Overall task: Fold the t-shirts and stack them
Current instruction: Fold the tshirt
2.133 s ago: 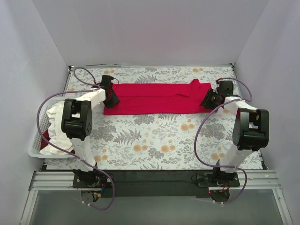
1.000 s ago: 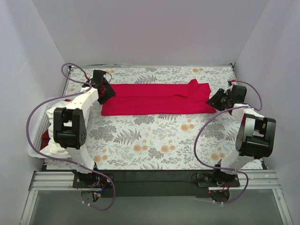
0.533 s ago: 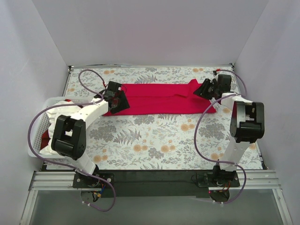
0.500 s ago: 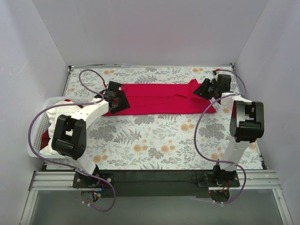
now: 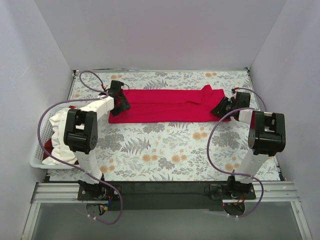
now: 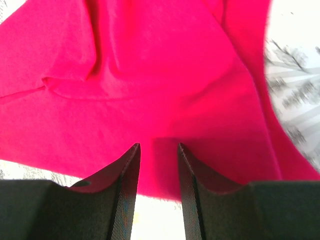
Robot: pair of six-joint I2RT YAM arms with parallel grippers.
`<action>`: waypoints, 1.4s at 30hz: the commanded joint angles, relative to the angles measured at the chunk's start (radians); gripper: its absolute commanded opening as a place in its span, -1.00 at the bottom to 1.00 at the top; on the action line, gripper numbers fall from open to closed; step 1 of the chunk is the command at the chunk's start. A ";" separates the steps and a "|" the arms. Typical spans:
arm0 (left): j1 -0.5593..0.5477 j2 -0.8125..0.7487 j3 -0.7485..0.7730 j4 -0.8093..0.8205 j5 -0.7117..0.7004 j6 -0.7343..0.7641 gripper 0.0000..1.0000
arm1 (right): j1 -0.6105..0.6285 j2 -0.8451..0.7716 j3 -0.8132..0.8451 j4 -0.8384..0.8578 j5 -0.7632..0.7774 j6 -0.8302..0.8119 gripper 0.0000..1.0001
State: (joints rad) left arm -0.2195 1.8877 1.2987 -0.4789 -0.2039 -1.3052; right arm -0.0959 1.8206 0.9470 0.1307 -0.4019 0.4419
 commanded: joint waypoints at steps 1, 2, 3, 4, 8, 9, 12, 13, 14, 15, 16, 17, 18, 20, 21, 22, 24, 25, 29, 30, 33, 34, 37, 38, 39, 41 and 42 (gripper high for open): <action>0.026 0.021 -0.001 -0.072 -0.042 -0.006 0.07 | -0.019 -0.073 -0.054 0.009 0.031 -0.019 -0.16; 0.028 0.019 -0.033 -0.078 -0.046 -0.008 0.07 | -0.027 -0.079 -0.068 0.007 0.032 -0.019 -0.16; 0.031 0.011 -0.051 -0.089 -0.048 -0.009 0.07 | -0.031 -0.084 -0.095 0.000 0.031 -0.019 -0.16; 0.038 0.002 -0.071 -0.092 -0.049 -0.014 0.07 | -0.034 -0.095 -0.106 -0.005 0.031 -0.017 -0.16; 0.055 -0.059 -0.192 -0.115 -0.022 -0.034 0.07 | -0.054 -0.129 -0.168 -0.060 0.029 -0.014 -0.15; 0.060 -0.097 -0.243 -0.130 0.001 -0.043 0.07 | -0.056 -0.151 -0.197 -0.086 0.028 -0.014 -0.15; 0.060 -0.204 -0.343 -0.159 0.014 -0.057 0.08 | -0.054 -0.199 -0.241 -0.129 0.026 -0.034 -0.15; 0.060 -0.234 -0.361 -0.170 0.014 -0.063 0.07 | -0.056 -0.239 -0.270 -0.173 0.035 -0.052 -0.15; 0.060 -0.266 -0.384 -0.188 0.012 -0.068 0.08 | -0.056 -0.262 -0.284 -0.196 0.047 -0.063 -0.15; 0.060 -0.329 -0.401 -0.197 0.008 -0.069 0.08 | -0.056 -0.286 -0.298 -0.215 0.052 -0.071 -0.15; 0.060 -0.358 -0.429 -0.205 -0.003 -0.072 0.08 | -0.056 -0.332 -0.321 -0.251 0.061 -0.089 -0.14; 0.060 -0.387 -0.435 -0.217 -0.003 -0.072 0.08 | -0.054 -0.358 -0.332 -0.264 0.063 -0.095 -0.14; 0.060 -0.432 -0.440 -0.222 -0.002 -0.068 0.08 | -0.054 -0.383 -0.338 -0.273 0.055 -0.101 -0.14; 0.048 -0.469 -0.418 -0.221 0.015 -0.055 0.08 | -0.053 -0.449 -0.344 -0.299 0.023 -0.121 -0.14; 0.036 -0.493 -0.400 -0.219 0.015 -0.051 0.08 | -0.053 -0.467 -0.344 -0.307 0.011 -0.126 -0.14; -0.015 -0.499 -0.377 -0.214 0.011 -0.045 0.08 | -0.045 -0.504 -0.341 -0.313 -0.001 -0.126 -0.13; -0.093 -0.484 -0.276 -0.207 -0.047 -0.028 0.10 | -0.033 -0.540 -0.338 -0.319 0.000 -0.115 -0.13; -0.178 -0.469 -0.241 -0.199 -0.061 -0.013 0.11 | -0.025 -0.566 -0.338 -0.321 0.003 -0.111 -0.12; -0.362 -0.333 -0.031 -0.130 -0.165 0.120 0.13 | -0.005 -0.618 -0.340 -0.328 0.028 -0.089 -0.11; -0.391 -0.258 0.011 -0.119 -0.178 0.148 0.13 | -0.005 -0.626 -0.340 -0.335 0.037 -0.089 -0.10; -0.498 -0.127 0.152 -0.072 -0.210 0.234 0.13 | -0.004 -0.656 -0.340 -0.370 0.054 -0.094 -0.10; -0.550 -0.101 0.178 -0.049 -0.216 0.310 0.13 | -0.002 -0.668 -0.340 -0.391 0.051 -0.098 -0.10; -0.635 -0.010 0.279 0.049 -0.192 0.453 0.07 | -0.002 -0.702 -0.346 -0.428 0.051 -0.100 -0.10; -0.649 0.010 0.296 0.098 -0.172 0.490 0.05 | -0.002 -0.711 -0.350 -0.433 0.052 -0.100 -0.10; -0.658 0.049 0.312 0.118 -0.149 0.516 0.01 | -0.002 -0.724 -0.355 -0.437 0.051 -0.100 -0.10; -0.679 0.097 0.373 0.146 -0.066 0.586 -0.01 | -0.002 -0.748 -0.367 -0.445 0.048 -0.094 -0.10; -0.684 0.150 0.402 0.146 -0.040 0.601 -0.03 | -0.002 -0.754 -0.372 -0.450 0.046 -0.094 -0.10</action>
State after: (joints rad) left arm -0.8936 2.0079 1.6165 -0.4171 -0.3141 -0.8577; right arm -0.1024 1.0985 0.5903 -0.2848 -0.3580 0.3485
